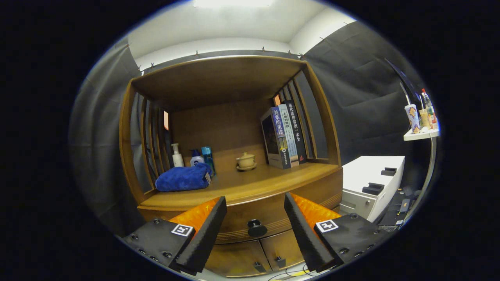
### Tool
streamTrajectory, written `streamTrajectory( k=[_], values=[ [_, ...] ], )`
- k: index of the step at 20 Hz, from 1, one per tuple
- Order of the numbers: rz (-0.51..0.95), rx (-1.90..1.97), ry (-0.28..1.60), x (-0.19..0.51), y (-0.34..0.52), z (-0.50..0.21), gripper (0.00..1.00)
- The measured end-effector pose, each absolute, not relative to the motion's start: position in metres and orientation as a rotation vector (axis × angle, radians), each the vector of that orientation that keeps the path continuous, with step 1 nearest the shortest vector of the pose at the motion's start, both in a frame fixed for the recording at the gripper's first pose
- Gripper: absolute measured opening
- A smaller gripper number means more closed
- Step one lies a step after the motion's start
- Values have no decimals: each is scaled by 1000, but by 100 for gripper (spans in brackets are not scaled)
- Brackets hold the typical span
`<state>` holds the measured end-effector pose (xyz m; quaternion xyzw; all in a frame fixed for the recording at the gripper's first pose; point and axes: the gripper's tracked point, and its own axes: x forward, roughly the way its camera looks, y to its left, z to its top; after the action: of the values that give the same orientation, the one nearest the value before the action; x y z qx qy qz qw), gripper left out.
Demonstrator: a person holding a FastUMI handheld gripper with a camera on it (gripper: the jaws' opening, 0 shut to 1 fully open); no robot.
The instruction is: Pull open the drawer, take out the items inside it, and place them on the countertop above the cabinet.
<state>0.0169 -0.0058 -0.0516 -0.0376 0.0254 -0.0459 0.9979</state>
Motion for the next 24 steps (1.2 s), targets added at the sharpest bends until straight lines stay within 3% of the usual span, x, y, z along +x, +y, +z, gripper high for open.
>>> streamTrajectory(
  k=[5, 16, 24],
  values=[
    [-83, -112, 42, 19, -15, -54, 98],
    [29, -202, 237, 61, -37, -155, 98],
    [105, -178, 252, 72, -22, -167, 69]
  ],
)
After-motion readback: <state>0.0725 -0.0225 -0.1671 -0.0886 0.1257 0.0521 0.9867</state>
